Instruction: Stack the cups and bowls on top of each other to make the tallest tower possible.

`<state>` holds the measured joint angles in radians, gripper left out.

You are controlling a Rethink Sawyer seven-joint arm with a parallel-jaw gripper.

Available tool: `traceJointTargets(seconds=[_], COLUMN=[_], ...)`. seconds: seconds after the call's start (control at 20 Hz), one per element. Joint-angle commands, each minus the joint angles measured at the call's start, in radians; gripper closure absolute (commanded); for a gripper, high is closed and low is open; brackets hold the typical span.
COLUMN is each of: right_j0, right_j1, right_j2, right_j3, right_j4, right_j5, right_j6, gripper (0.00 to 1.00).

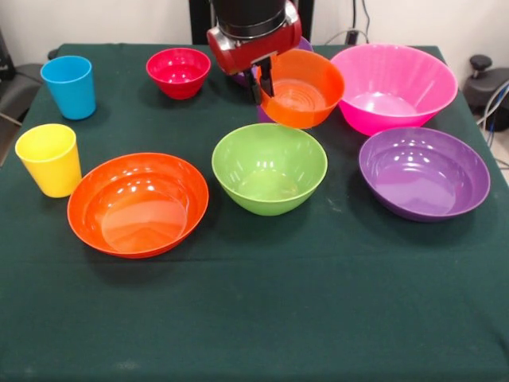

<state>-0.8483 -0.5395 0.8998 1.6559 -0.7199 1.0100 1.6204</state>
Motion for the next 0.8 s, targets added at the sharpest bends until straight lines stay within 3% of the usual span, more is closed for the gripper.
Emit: traceJointTargets(seconds=[0.05,0.5,0.8], right_j0=[0.028,0.036,0.027], right_j1=[0.088,0.144,0.115], right_j2=[-0.038,-0.050,-0.051], right_j3=[-0.089,-0.124,-0.111], right_j4=[-0.035,-0.049,-0.035], right_j5=[0.119,0.117,0.158], right_j6=[-0.351,-0.368,-0.371], gripper=[1.00,1.00,1.00])
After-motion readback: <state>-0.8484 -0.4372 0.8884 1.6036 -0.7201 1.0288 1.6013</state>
